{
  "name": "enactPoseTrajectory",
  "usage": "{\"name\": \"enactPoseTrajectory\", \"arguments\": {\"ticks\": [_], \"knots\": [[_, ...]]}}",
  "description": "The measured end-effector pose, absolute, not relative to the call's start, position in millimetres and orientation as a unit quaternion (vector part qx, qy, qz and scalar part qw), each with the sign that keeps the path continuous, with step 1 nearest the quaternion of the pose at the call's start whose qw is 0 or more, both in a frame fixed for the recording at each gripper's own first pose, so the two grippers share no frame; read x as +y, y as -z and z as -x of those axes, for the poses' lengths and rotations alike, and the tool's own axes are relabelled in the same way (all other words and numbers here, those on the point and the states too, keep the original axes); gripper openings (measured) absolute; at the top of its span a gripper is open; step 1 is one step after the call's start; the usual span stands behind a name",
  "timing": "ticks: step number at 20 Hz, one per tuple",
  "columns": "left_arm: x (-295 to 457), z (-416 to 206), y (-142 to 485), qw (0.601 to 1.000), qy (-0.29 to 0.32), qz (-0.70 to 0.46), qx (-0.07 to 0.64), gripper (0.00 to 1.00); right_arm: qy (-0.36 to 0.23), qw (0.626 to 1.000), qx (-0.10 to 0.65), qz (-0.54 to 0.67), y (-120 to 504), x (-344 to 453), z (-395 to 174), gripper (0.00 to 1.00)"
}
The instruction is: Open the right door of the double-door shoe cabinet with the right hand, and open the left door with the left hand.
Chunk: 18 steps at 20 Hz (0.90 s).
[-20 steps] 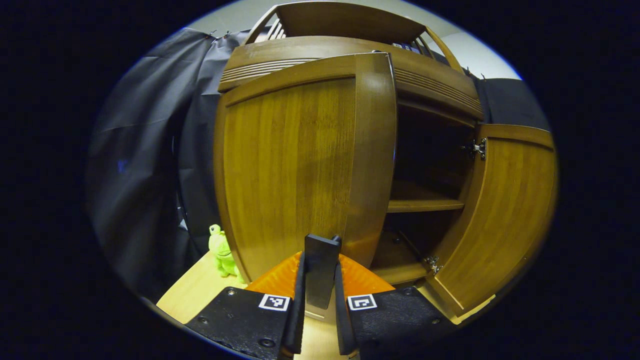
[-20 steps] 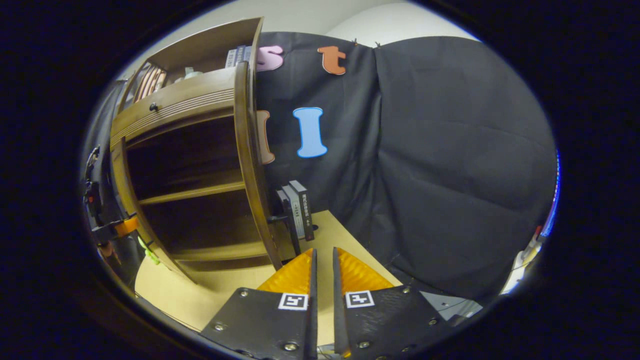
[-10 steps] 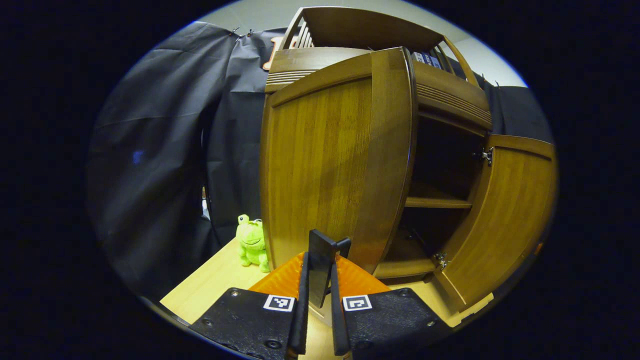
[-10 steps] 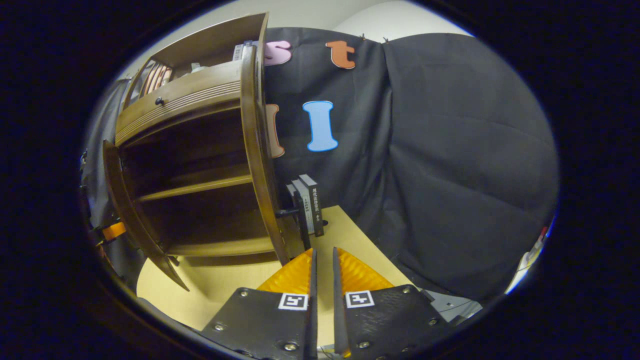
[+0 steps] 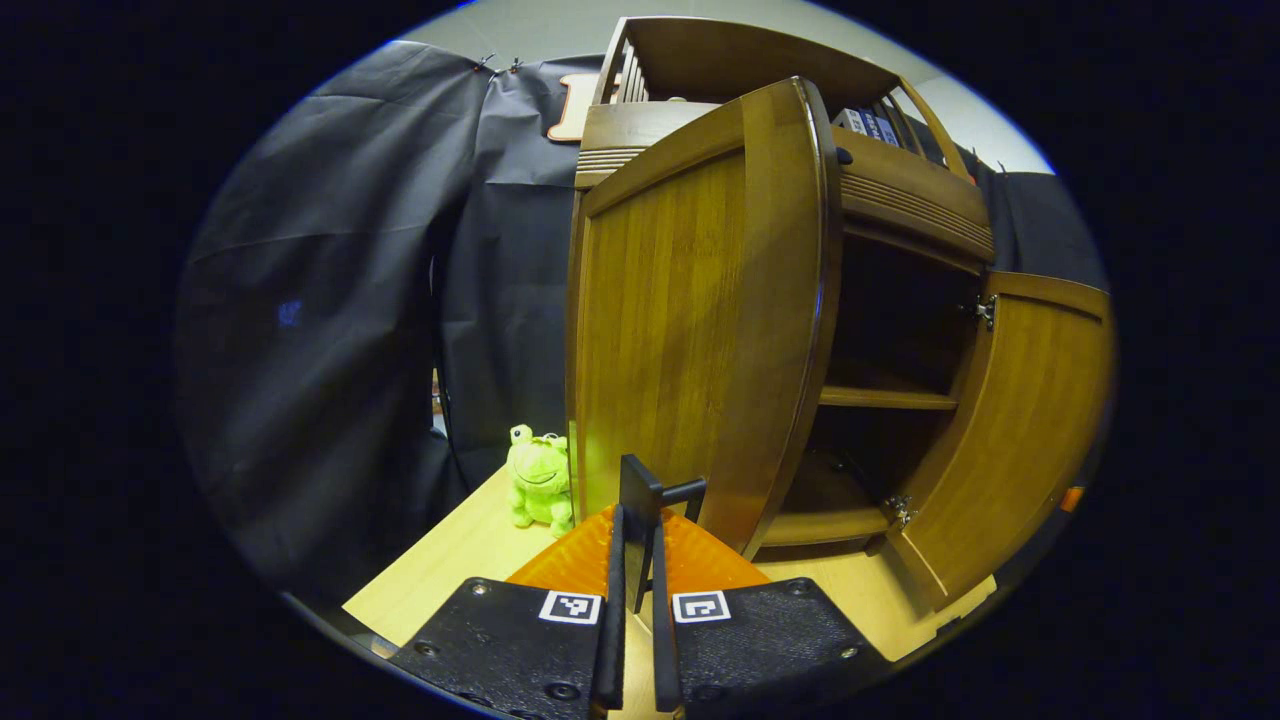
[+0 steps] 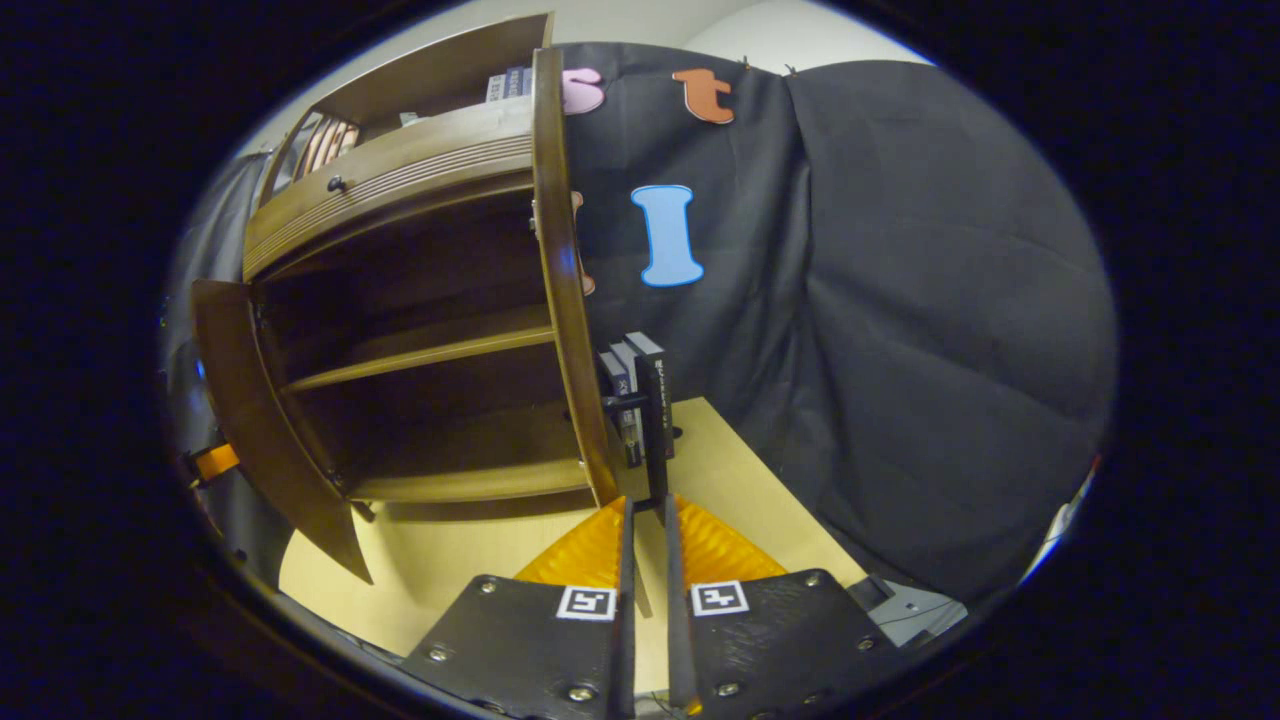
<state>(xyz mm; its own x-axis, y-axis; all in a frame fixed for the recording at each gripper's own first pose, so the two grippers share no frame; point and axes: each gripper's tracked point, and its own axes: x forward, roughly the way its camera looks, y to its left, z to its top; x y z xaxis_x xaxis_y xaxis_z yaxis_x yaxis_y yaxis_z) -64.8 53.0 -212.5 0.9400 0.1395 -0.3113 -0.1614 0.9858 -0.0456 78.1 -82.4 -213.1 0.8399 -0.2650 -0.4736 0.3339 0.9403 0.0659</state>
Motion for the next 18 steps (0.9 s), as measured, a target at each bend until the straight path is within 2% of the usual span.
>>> {"name": "enactPoseTrajectory", "arguments": {"ticks": [4, 5, 6, 7, 8, 12, 13, 14, 15, 18], "knots": [[63.7, 70.4, 210.4, 0.986, -0.06, 0.042, 0.15, 0.12, 0.159, 0.955, 0.237, -0.075, 214.4, -81.2, -78.7, 0.13], [66.6, 71.8, 210.0, 0.986, -0.057, 0.041, 0.15, 0.15, 0.16, 0.955, 0.238, -0.075, 215.0, -81.3, -77.8, 0.13], [69.7, 74.0, 210.1, 0.986, -0.055, 0.04, 0.15, 0.12, 0.161, 0.955, 0.238, -0.075, 215.4, -81.1, -78.0, 0.13], [73.7, 75.1, 209.4, 0.986, -0.055, 0.039, 0.151, 0.15, 0.162, 0.955, 0.239, -0.075, 215.7, -80.9, -77.9, 0.13], [79.2, 76.6, 209.1, 0.986, -0.057, 0.038, 0.151, 0.12, 0.163, 0.954, 0.239, -0.074, 215.7, -80.1, -77.4, 0.13], [114.2, 82.2, 210.2, 0.983, -0.098, 0.03, 0.155, 0.12, 0.166, 0.954, 0.24, -0.071, 215.5, -77.5, -77.8, 0.13], [126.1, 80.9, 208.9, 0.982, -0.11, 0.027, 0.151, 0.06, 0.167, 0.954, 0.24, -0.07, 215.8, -77.5, -77.4, 0.13], [133.4, 83.5, 210.1, 0.981, -0.114, 0.027, 0.152, 0.07, 0.167, 0.954, 0.239, -0.07, 215.2, -76.5, -77.4, 0.13], [135.2, 81.5, 210.5, 0.982, -0.109, 0.039, 0.15, 0.02, 0.168, 0.954, 0.239, -0.07, 215.4, -75.2, -77.1, 0.13], [139.0, 83.2, 211.6, 0.983, -0.097, 0.032, 0.15, 0.04, 0.169, 0.954, 0.238, -0.067, 214.3, -72.9, -77.2, 0.13]]}}
